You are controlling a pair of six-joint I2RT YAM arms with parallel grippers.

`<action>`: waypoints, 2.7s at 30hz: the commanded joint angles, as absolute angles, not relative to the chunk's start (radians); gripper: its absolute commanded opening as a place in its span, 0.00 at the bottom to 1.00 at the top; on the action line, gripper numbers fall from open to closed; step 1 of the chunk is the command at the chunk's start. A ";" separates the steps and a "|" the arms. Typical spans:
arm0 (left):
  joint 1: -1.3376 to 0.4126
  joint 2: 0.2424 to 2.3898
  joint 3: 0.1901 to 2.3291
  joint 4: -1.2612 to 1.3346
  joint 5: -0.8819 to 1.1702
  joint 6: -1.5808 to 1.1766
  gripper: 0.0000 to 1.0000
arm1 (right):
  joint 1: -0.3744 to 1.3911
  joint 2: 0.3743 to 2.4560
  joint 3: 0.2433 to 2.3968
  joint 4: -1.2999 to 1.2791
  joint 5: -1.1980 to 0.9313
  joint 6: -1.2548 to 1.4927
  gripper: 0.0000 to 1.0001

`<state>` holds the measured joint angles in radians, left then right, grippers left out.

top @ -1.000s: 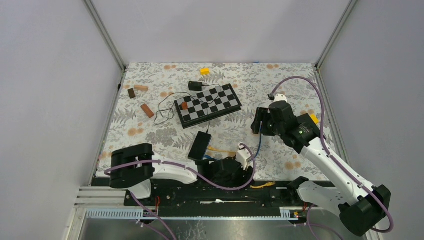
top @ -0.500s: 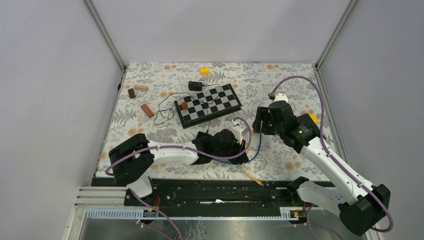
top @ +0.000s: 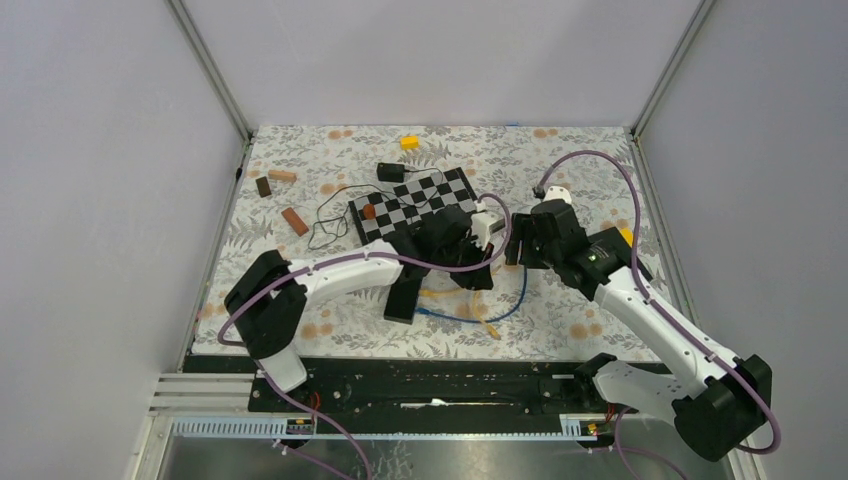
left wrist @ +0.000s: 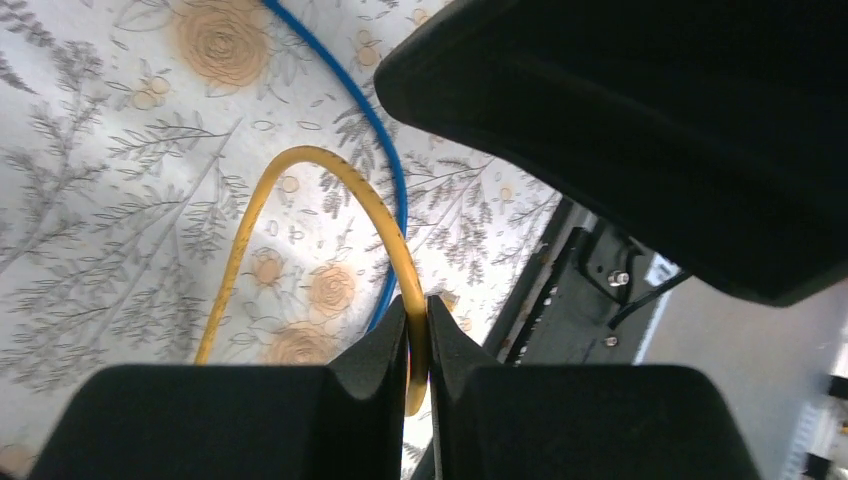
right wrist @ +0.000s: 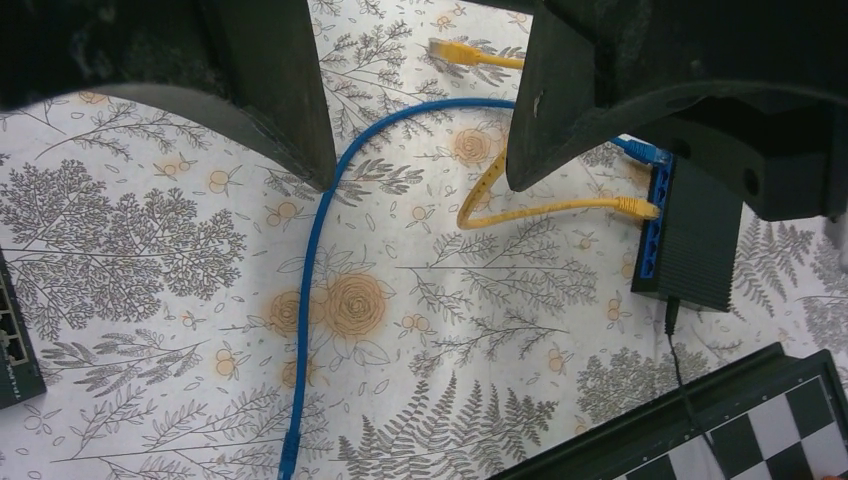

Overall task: Insert the plug into the switch port
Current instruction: Pick up the connector from the center of the board.

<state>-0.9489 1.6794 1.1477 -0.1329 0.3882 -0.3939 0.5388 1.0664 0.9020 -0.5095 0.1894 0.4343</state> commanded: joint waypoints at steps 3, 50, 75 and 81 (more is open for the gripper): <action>-0.948 1.739 1.356 -0.421 0.244 -0.108 0.11 | 0.514 1.107 0.947 -0.481 0.242 0.435 0.71; -0.772 1.494 1.098 -0.338 0.486 -0.046 0.05 | 0.672 1.016 0.313 0.772 -0.250 -0.469 0.72; -0.751 1.478 1.070 -0.300 0.554 -0.051 0.04 | 0.674 1.209 0.494 0.599 -0.423 -0.604 0.01; -0.746 1.458 1.037 -0.227 0.517 -0.115 0.59 | 0.674 1.143 0.443 0.647 -0.343 -0.500 0.00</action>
<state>-0.7460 1.5162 1.0668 -0.3321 0.4995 -0.0692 0.6693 1.2041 0.4606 0.5617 -0.3813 -0.5888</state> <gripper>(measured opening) 0.460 0.041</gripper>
